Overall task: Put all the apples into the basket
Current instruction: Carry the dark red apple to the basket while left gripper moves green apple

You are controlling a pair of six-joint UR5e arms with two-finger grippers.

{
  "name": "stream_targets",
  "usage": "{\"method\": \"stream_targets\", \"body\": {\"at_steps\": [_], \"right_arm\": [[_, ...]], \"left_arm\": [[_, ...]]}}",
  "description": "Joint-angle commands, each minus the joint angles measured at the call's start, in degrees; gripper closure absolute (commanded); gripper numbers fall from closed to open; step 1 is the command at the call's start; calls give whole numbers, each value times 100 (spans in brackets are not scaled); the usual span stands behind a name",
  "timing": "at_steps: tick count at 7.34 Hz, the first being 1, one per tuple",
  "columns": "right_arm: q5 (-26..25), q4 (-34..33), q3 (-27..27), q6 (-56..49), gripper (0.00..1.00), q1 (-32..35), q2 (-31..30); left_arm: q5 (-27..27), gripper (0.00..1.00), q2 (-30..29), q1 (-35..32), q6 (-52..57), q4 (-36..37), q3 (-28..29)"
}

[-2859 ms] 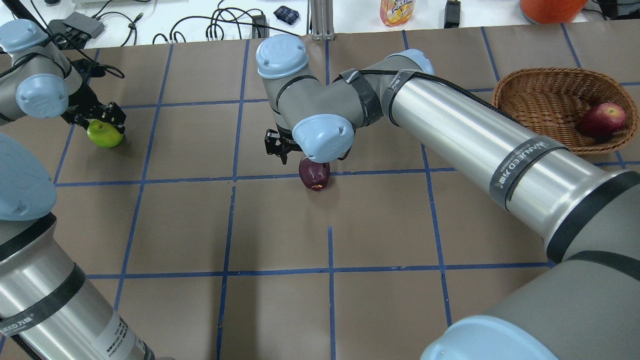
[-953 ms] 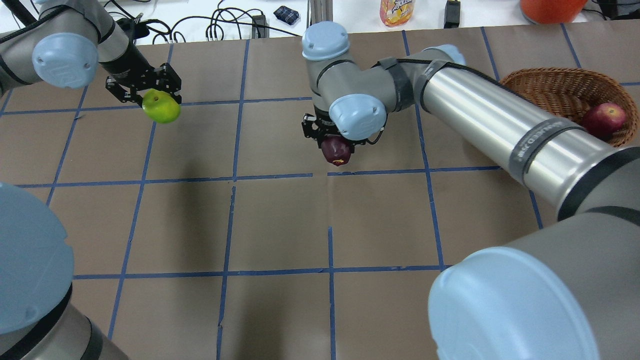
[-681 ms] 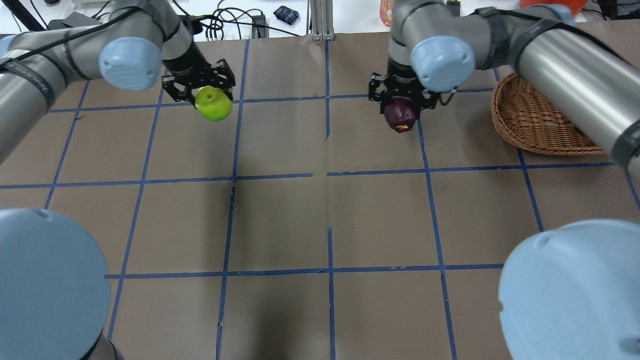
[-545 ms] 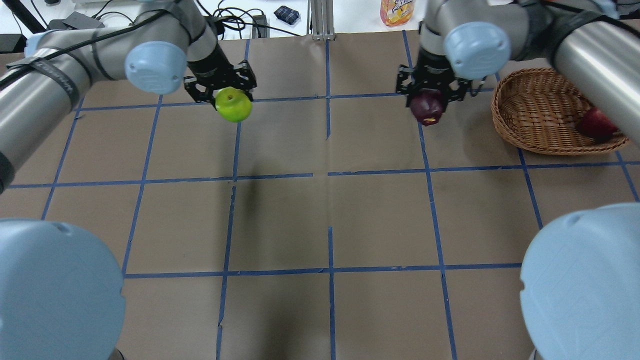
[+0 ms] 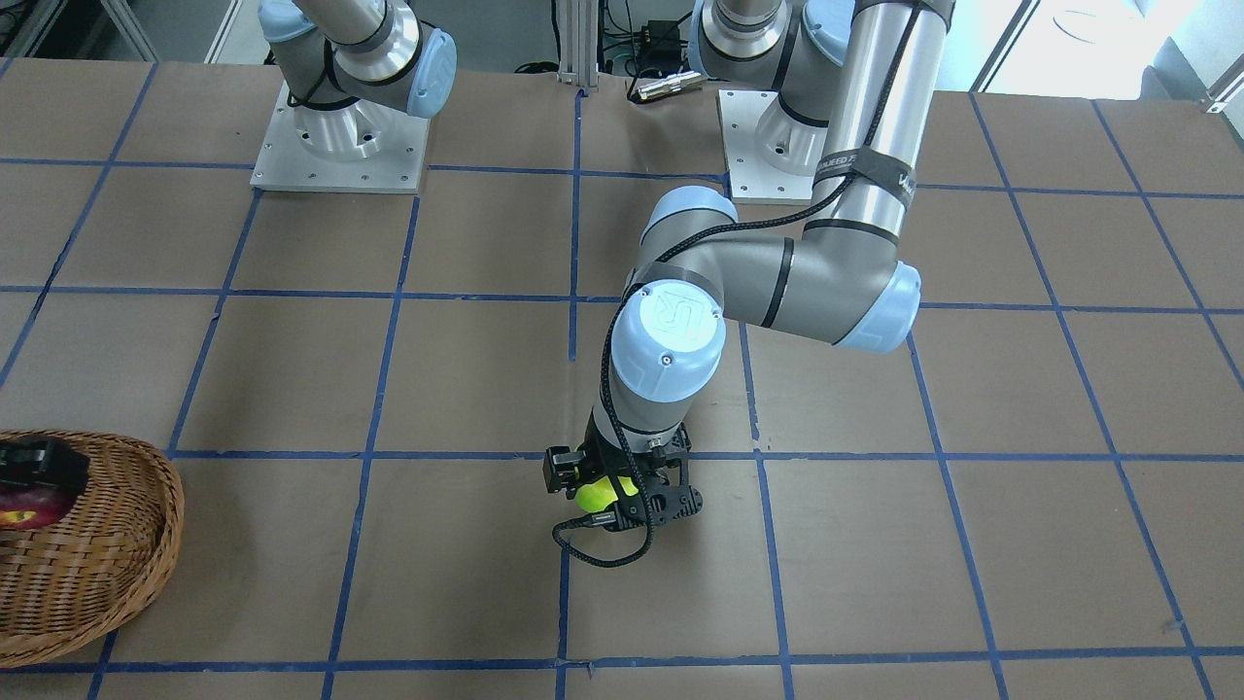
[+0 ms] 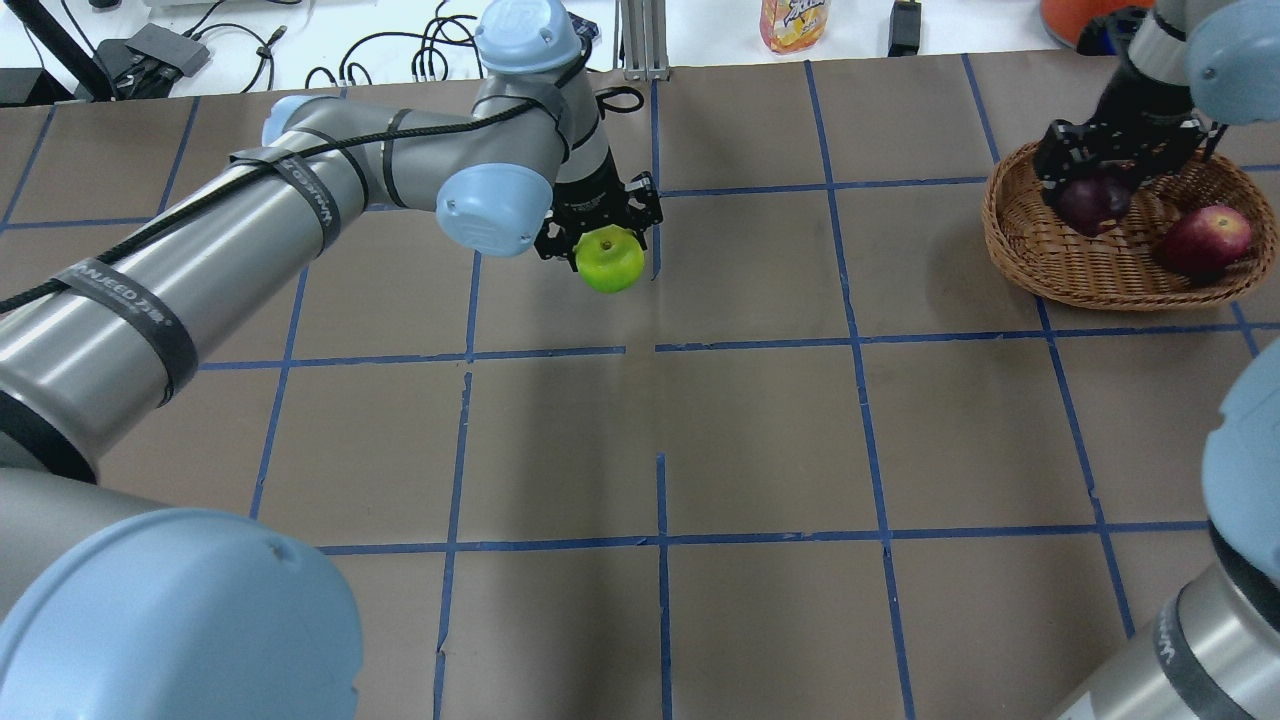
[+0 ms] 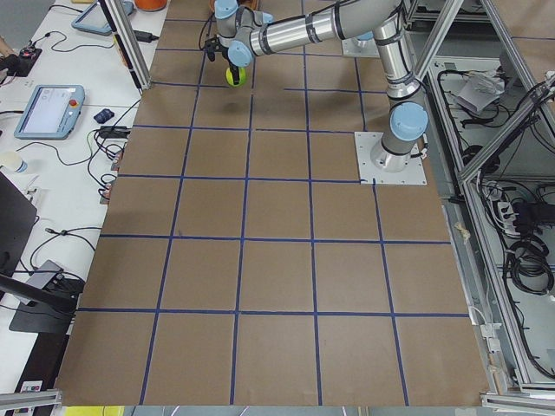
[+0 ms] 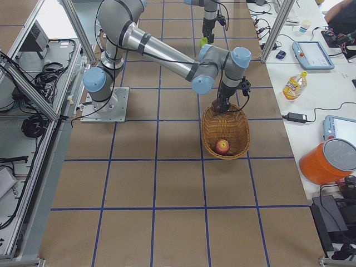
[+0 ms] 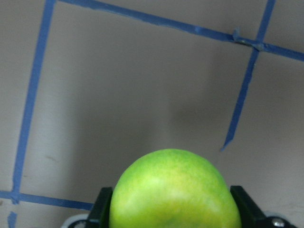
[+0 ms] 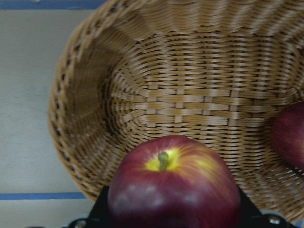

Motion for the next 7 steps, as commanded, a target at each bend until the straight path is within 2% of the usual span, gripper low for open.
{"method": "stream_targets", "body": {"at_steps": [1, 2, 3, 4, 5, 6, 7], "right_arm": [[-223, -1003, 15, -798, 100, -254, 457], [-259, -1060, 24, -931, 100, -385, 555], [-251, -1069, 24, -950, 99, -421, 599], [-251, -1060, 24, -950, 58, -421, 722], [-251, -1051, 24, -941, 4, -421, 749], [-277, -964, 24, -924, 0, -421, 741], [-268, -903, 24, -932, 0, -421, 680]], "left_arm": [[-6, 63, -261, -67, -127, 899, -455], [-14, 1, -279, -75, -75, 919, -482], [-32, 0, -192, -32, -22, 911, -378], [-23, 0, -70, 38, 5, 832, -360], [-15, 0, 88, 230, 249, 797, -325], [-23, 0, 351, 632, 886, 379, -159], [-197, 0, 675, 1298, 1763, -687, 304]]}}
